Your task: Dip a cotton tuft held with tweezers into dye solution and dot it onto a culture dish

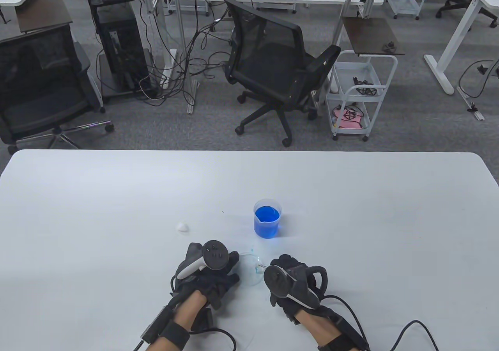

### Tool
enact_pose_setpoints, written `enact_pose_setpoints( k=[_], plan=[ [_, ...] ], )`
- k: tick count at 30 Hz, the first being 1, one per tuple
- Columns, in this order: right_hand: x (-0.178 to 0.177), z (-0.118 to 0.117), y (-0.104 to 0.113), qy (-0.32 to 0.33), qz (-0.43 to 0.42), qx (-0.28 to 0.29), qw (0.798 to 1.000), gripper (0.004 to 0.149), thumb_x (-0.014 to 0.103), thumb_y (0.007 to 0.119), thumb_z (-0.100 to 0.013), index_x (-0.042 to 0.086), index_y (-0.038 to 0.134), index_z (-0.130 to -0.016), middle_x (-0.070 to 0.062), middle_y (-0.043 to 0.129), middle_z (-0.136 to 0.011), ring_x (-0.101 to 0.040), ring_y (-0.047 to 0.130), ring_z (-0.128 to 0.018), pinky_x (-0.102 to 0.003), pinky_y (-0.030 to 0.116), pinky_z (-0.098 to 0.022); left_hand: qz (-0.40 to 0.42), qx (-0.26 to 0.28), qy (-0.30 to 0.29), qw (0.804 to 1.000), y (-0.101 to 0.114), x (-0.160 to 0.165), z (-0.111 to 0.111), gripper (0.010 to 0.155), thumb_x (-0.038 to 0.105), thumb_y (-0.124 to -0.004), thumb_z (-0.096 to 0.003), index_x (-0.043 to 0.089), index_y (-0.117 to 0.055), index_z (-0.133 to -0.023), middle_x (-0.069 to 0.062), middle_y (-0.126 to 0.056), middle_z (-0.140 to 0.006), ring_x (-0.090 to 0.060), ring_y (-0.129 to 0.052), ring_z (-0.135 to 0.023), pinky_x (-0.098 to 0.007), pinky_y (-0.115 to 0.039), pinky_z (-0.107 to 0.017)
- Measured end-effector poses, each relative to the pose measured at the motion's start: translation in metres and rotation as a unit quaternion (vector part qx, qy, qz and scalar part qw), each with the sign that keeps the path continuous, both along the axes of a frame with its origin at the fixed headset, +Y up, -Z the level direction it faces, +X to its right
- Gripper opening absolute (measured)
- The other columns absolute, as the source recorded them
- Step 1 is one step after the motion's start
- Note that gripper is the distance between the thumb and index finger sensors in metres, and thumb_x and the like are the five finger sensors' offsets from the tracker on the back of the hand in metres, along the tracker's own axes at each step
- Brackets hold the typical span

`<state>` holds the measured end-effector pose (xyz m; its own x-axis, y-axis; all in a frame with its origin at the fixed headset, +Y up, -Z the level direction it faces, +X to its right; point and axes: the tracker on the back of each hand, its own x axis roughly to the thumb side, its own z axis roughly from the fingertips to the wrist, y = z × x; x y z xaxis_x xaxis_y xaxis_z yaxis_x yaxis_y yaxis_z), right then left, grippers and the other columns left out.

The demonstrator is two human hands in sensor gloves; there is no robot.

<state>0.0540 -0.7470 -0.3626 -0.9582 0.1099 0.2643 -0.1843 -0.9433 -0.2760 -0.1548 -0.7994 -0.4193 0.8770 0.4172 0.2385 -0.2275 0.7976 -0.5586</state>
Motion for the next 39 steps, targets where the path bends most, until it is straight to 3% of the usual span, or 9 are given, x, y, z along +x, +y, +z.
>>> enact_pose_setpoints(
  k=[4, 12, 17, 26, 34, 39],
  plan=[
    [-0.006, 0.003, 0.000, 0.011, 0.000, 0.000, 1.000, 0.041, 0.029, 0.091, -0.028, 0.003, 0.102, -0.057, -0.023, 0.101, -0.059, -0.016, 0.100, -0.024, -0.034, 0.092, -0.012, 0.000, 0.000, 0.000, 1.000, 0.000, 0.000, 0.000, 0.067, 0.038, -0.068, -0.0635, 0.023, -0.029, -0.116, -0.028, -0.015, -0.121, -0.056, -0.013, -0.103, -0.077, -0.018, -0.065],
    [-0.022, -0.005, -0.032, 0.032, 0.061, -0.042, 0.997, 0.041, 0.030, 0.091, -0.028, 0.003, 0.102, -0.057, -0.023, 0.101, -0.060, -0.016, 0.100, -0.024, -0.033, 0.092, -0.012, -0.001, 0.000, 0.000, 1.000, 0.000, 0.000, 0.000, 0.067, 0.038, -0.068, -0.0635, 0.023, -0.029, -0.116, -0.028, -0.015, -0.121, -0.057, -0.013, -0.103, -0.077, -0.018, -0.065],
    [-0.022, -0.004, -0.030, 0.033, 0.058, -0.041, 0.997, 0.041, 0.030, 0.091, -0.028, 0.003, 0.102, -0.057, -0.023, 0.101, -0.060, -0.016, 0.100, -0.025, -0.033, 0.092, -0.012, -0.002, 0.000, 0.000, 1.000, 0.000, 0.000, 0.000, 0.067, 0.038, -0.068, -0.0636, 0.023, -0.029, -0.116, -0.028, -0.015, -0.121, -0.057, -0.013, -0.103, -0.077, -0.018, -0.065],
    [-0.021, 0.004, -0.002, 0.032, 0.010, 0.008, 0.999, 0.041, 0.030, 0.091, -0.028, 0.003, 0.102, -0.057, -0.023, 0.101, -0.060, -0.016, 0.100, -0.024, -0.033, 0.092, -0.012, -0.003, -0.001, 0.000, 1.000, 0.000, 0.001, 0.000, 0.067, 0.038, -0.068, -0.0635, 0.023, -0.029, -0.116, -0.028, -0.015, -0.121, -0.057, -0.013, -0.103, -0.077, -0.018, -0.065],
    [-0.038, -0.005, -0.030, 0.043, 0.067, -0.031, 0.996, 0.041, 0.029, 0.091, -0.028, 0.003, 0.102, -0.057, -0.023, 0.101, -0.060, -0.016, 0.100, -0.024, -0.033, 0.092, -0.012, -0.003, -0.001, 0.000, 1.000, 0.000, 0.001, 0.001, 0.067, 0.038, -0.068, -0.0636, 0.023, -0.029, -0.116, -0.028, -0.015, -0.121, -0.057, -0.013, -0.103, -0.077, -0.018, -0.065],
    [-0.039, -0.006, -0.033, 0.044, 0.072, -0.036, 0.996, 0.040, 0.029, 0.091, -0.028, 0.003, 0.102, -0.056, -0.023, 0.101, -0.060, -0.016, 0.100, -0.025, -0.034, 0.092, -0.012, -0.003, -0.001, 0.000, 1.000, 0.000, 0.001, 0.001, 0.067, 0.038, -0.068, -0.0635, 0.023, -0.029, -0.116, -0.028, -0.015, -0.121, -0.057, -0.013, -0.103, -0.077, -0.018, -0.065]
  ],
)
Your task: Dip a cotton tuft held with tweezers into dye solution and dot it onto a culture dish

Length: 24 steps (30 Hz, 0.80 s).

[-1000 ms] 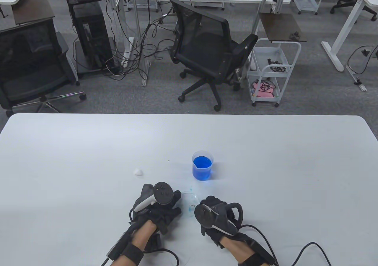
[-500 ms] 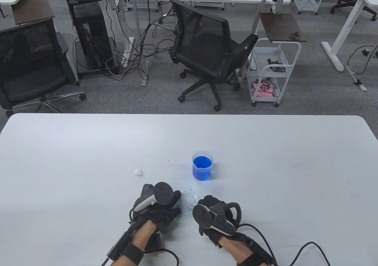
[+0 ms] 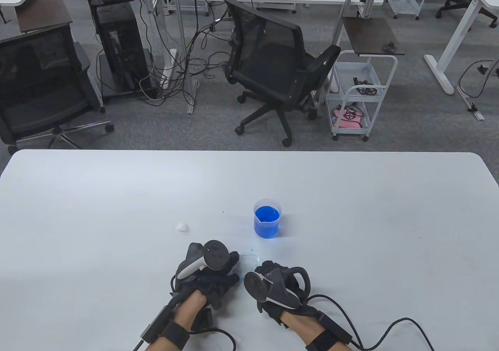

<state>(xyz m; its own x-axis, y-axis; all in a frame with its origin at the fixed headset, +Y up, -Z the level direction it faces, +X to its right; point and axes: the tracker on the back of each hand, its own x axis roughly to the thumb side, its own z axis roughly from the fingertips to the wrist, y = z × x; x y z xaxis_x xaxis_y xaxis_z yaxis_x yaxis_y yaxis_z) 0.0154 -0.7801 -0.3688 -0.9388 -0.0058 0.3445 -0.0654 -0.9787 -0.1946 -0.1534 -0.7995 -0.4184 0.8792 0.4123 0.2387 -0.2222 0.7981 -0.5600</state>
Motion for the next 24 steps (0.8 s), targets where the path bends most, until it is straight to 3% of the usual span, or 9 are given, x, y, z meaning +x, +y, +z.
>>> enact_pose_setpoints(
  k=[11, 19, 24],
  plan=[
    [0.011, 0.001, 0.030, -0.022, -0.060, 0.040, 0.997, 0.041, 0.030, 0.091, -0.028, 0.003, 0.102, -0.057, -0.023, 0.101, -0.060, -0.016, 0.100, -0.024, -0.033, 0.092, -0.012, 0.000, 0.000, 0.000, 1.000, 0.000, 0.000, 0.000, 0.067, 0.038, -0.068, -0.0635, 0.023, -0.028, -0.116, -0.028, -0.014, -0.121, -0.057, -0.013, -0.103, -0.077, -0.018, -0.065],
    [-0.003, -0.010, 0.003, -0.014, -0.004, 0.010, 1.000, 0.041, 0.030, 0.091, -0.028, 0.003, 0.102, -0.057, -0.023, 0.101, -0.060, -0.016, 0.100, -0.025, -0.033, 0.092, -0.013, 0.001, -0.001, 0.000, 1.000, 0.000, 0.000, 0.000, 0.067, 0.038, -0.068, -0.0635, 0.023, -0.028, -0.116, -0.028, -0.014, -0.121, -0.056, -0.013, -0.103, -0.077, -0.018, -0.065],
    [-0.004, -0.011, 0.000, -0.010, -0.003, 0.007, 1.000, 0.040, 0.029, 0.091, -0.028, 0.003, 0.103, -0.056, -0.023, 0.101, -0.059, -0.016, 0.100, -0.025, -0.034, 0.092, -0.012, 0.001, -0.001, 0.000, 1.000, 0.000, 0.001, 0.001, 0.067, 0.038, -0.068, -0.0636, 0.023, -0.028, -0.116, -0.028, -0.014, -0.121, -0.056, -0.012, -0.103, -0.077, -0.018, -0.065]
  ],
)
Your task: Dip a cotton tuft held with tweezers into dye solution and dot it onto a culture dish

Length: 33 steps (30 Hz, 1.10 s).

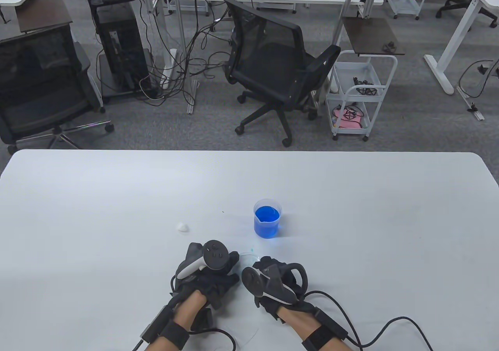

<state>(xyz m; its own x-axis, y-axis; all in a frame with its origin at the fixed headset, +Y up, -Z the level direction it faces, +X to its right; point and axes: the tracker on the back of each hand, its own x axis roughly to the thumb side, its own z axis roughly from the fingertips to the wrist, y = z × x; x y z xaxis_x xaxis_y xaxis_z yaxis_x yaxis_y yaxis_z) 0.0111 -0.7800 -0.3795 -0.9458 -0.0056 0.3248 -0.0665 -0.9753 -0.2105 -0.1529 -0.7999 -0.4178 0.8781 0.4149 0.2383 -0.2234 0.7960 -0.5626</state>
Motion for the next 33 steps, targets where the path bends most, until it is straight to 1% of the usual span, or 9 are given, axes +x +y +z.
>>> enact_pose_setpoints(
  k=[3, 9, 13, 16, 21, 24, 29, 33],
  plan=[
    [0.004, -0.001, 0.004, -0.004, -0.011, 0.003, 1.000, 0.040, 0.029, 0.091, -0.028, 0.003, 0.102, -0.057, -0.023, 0.101, -0.059, -0.016, 0.100, -0.025, -0.034, 0.092, -0.012, 0.000, 0.000, 0.000, 1.000, 0.000, 0.000, 0.000, 0.068, 0.038, -0.068, -0.0635, 0.023, -0.028, -0.116, -0.028, -0.014, -0.121, -0.056, -0.012, -0.103, -0.077, -0.018, -0.065],
    [0.018, 0.003, 0.025, -0.020, -0.050, 0.028, 0.998, 0.040, 0.029, 0.091, -0.028, 0.003, 0.102, -0.056, -0.023, 0.101, -0.059, -0.016, 0.100, -0.024, -0.033, 0.092, -0.012, 0.001, -0.002, 0.001, 1.000, 0.000, 0.000, 0.000, 0.067, 0.038, -0.068, -0.0636, 0.023, -0.028, -0.116, -0.028, -0.013, -0.121, -0.056, -0.012, -0.103, -0.077, -0.018, -0.065],
    [0.027, 0.006, 0.032, -0.023, -0.064, 0.037, 0.997, 0.040, 0.029, 0.091, -0.028, 0.003, 0.102, -0.056, -0.023, 0.101, -0.059, -0.016, 0.100, -0.024, -0.034, 0.092, -0.012, 0.001, -0.002, 0.001, 1.000, 0.000, 0.000, 0.000, 0.067, 0.038, -0.068, -0.0636, 0.023, -0.028, -0.116, -0.028, -0.014, -0.121, -0.056, -0.012, -0.103, -0.077, -0.018, -0.065],
    [0.028, 0.005, 0.028, -0.026, -0.056, 0.029, 0.998, 0.041, 0.029, 0.091, -0.028, 0.003, 0.102, -0.057, -0.023, 0.101, -0.060, -0.016, 0.100, -0.024, -0.034, 0.092, -0.012, 0.001, -0.002, 0.001, 1.000, 0.000, 0.000, 0.000, 0.067, 0.038, -0.067, -0.0636, 0.023, -0.028, -0.116, -0.028, -0.013, -0.121, -0.056, -0.012, -0.103, -0.077, -0.018, -0.065],
    [0.021, 0.001, 0.008, -0.020, -0.016, 0.002, 1.000, 0.041, 0.029, 0.091, -0.028, 0.003, 0.102, -0.056, -0.023, 0.101, -0.059, -0.016, 0.100, -0.024, -0.034, 0.092, -0.012, 0.001, -0.002, 0.001, 1.000, 0.000, 0.000, 0.000, 0.067, 0.038, -0.067, -0.0636, 0.023, -0.028, -0.116, -0.028, -0.014, -0.121, -0.056, -0.012, -0.103, -0.077, -0.018, -0.065],
    [0.019, 0.000, 0.002, -0.018, -0.006, -0.005, 1.000, 0.040, 0.029, 0.091, -0.028, 0.003, 0.102, -0.057, -0.023, 0.101, -0.059, -0.016, 0.100, -0.024, -0.034, 0.092, -0.012, 0.001, -0.002, 0.001, 1.000, 0.000, 0.000, 0.000, 0.067, 0.038, -0.067, -0.0636, 0.024, -0.028, -0.116, -0.027, -0.013, -0.121, -0.056, -0.012, -0.103, -0.077, -0.018, -0.065],
    [0.019, -0.001, 0.002, -0.019, -0.011, -0.004, 1.000, 0.041, 0.030, 0.091, -0.028, 0.003, 0.102, -0.057, -0.023, 0.101, -0.059, -0.016, 0.100, -0.024, -0.033, 0.092, -0.012, 0.001, -0.002, 0.001, 1.000, 0.000, 0.000, 0.000, 0.067, 0.038, -0.067, -0.0636, 0.023, -0.028, -0.116, -0.028, -0.013, -0.121, -0.056, -0.012, -0.103, -0.077, -0.018, -0.065],
    [0.024, 0.000, 0.011, -0.024, -0.030, 0.007, 0.999, 0.040, 0.029, 0.091, -0.028, 0.003, 0.103, -0.056, -0.023, 0.101, -0.059, -0.016, 0.100, -0.024, -0.034, 0.092, -0.012, 0.001, -0.002, 0.001, 1.000, 0.000, 0.000, 0.000, 0.067, 0.038, -0.067, -0.0636, 0.023, -0.028, -0.116, -0.028, -0.013, -0.121, -0.056, -0.012, -0.103, -0.077, -0.018, -0.065]
  ],
)
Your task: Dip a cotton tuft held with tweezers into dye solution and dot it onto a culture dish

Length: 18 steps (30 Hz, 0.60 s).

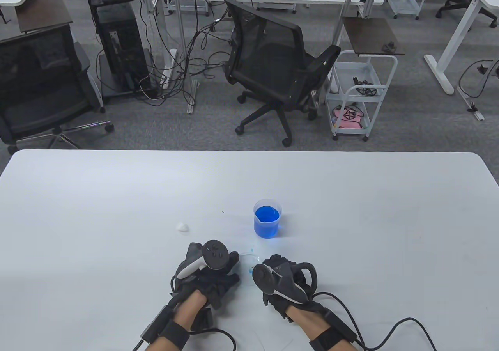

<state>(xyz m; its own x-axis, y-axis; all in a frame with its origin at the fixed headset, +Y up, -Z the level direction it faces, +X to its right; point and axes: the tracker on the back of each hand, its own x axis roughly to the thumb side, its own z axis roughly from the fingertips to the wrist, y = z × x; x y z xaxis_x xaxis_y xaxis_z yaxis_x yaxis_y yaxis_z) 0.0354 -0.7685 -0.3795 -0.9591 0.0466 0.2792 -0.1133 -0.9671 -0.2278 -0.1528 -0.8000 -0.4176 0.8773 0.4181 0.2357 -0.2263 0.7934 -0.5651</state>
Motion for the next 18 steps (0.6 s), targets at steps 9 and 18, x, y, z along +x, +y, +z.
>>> enact_pose_setpoints(
  k=[9, 18],
  plan=[
    [0.020, 0.000, 0.018, -0.028, -0.037, 0.024, 0.999, 0.041, 0.029, 0.091, -0.028, 0.003, 0.102, -0.057, -0.023, 0.101, -0.060, -0.016, 0.100, -0.024, -0.034, 0.092, -0.012, 0.000, 0.000, 0.000, 1.000, 0.000, 0.000, 0.000, 0.067, 0.038, -0.067, -0.0637, 0.023, -0.028, -0.116, -0.028, -0.013, -0.121, -0.056, -0.012, -0.103, -0.077, -0.017, -0.065],
    [0.014, -0.009, -0.014, -0.024, 0.019, -0.019, 0.999, 0.040, 0.030, 0.091, -0.028, 0.003, 0.103, -0.056, -0.023, 0.101, -0.059, -0.016, 0.100, -0.025, -0.033, 0.092, -0.012, 0.000, 0.000, 0.000, 1.000, 0.000, 0.000, 0.000, 0.067, 0.038, -0.067, -0.0636, 0.024, -0.027, -0.116, -0.028, -0.013, -0.121, -0.056, -0.012, -0.103, -0.077, -0.017, -0.065]
  ],
)
